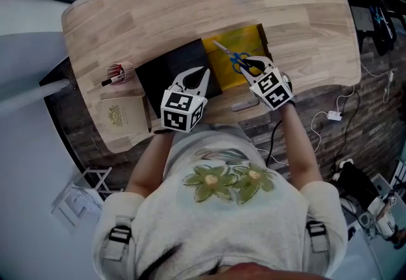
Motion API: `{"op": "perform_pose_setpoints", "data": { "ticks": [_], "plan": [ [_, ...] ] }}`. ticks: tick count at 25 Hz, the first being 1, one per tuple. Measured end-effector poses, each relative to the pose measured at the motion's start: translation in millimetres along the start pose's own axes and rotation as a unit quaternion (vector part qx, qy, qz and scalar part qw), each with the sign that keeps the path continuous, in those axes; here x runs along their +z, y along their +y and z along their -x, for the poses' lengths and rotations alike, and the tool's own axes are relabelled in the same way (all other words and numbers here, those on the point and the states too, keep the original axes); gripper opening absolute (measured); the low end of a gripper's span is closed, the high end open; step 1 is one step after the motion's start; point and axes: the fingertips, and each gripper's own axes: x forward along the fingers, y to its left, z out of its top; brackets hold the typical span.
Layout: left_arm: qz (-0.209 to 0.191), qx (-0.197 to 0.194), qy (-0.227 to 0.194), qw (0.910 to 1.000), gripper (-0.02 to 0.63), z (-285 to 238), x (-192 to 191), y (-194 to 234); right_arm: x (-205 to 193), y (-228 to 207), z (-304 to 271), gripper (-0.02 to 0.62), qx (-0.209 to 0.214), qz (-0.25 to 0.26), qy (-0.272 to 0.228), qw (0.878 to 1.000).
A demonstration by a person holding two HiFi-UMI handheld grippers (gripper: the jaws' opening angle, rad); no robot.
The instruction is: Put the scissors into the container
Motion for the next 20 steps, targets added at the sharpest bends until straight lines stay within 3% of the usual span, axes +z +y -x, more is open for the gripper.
{"op": "perform_pose_setpoints", "data": {
  "ticks": [20],
  "plan": [
    [0.012, 0.008, 0.002, 0.9999, 0.008, -5.6, -3.1, 9.7, -9.8, -5.7, -21.4, 0.078, 0.011, 0.025, 0.034, 0.999]
  ]
}}
